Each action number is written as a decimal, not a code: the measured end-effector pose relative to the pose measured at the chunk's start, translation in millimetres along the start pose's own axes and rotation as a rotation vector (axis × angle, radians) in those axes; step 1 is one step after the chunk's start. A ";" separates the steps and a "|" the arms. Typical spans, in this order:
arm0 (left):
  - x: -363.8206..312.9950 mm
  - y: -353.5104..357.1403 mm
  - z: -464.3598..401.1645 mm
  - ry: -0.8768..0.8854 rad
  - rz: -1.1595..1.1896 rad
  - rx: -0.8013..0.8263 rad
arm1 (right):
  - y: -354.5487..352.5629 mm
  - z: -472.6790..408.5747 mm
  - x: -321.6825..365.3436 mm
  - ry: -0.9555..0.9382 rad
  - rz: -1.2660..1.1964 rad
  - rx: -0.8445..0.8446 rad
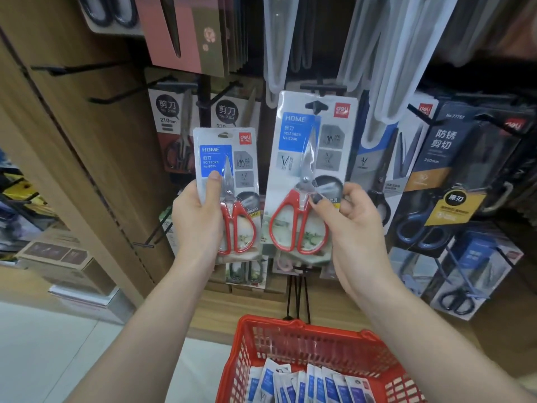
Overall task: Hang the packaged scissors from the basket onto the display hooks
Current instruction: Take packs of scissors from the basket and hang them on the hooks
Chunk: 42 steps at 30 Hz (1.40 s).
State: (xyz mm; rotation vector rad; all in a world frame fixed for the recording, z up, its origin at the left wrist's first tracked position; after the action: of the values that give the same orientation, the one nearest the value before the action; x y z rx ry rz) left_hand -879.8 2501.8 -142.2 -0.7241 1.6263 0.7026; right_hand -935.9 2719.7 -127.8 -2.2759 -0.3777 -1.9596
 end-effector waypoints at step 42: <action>-6.6 31.8 23.6 0.084 -0.030 0.233 | 33.1 -0.1 -21.6 0.092 0.130 0.284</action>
State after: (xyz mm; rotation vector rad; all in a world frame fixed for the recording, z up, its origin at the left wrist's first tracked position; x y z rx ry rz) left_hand -889.0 2540.6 -137.4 -0.6134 1.7362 0.4560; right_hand -930.3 2685.4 -146.6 -1.9772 -0.4541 -1.8093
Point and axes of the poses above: each hand's wrist, its own z-axis away from the middle knuckle, its own y-axis out of the palm, x = y × z, the point moved 4 cm from there along -z, towards the middle knuckle, and after that the axes turned 7 degrees about z, right-handed, at the moved point
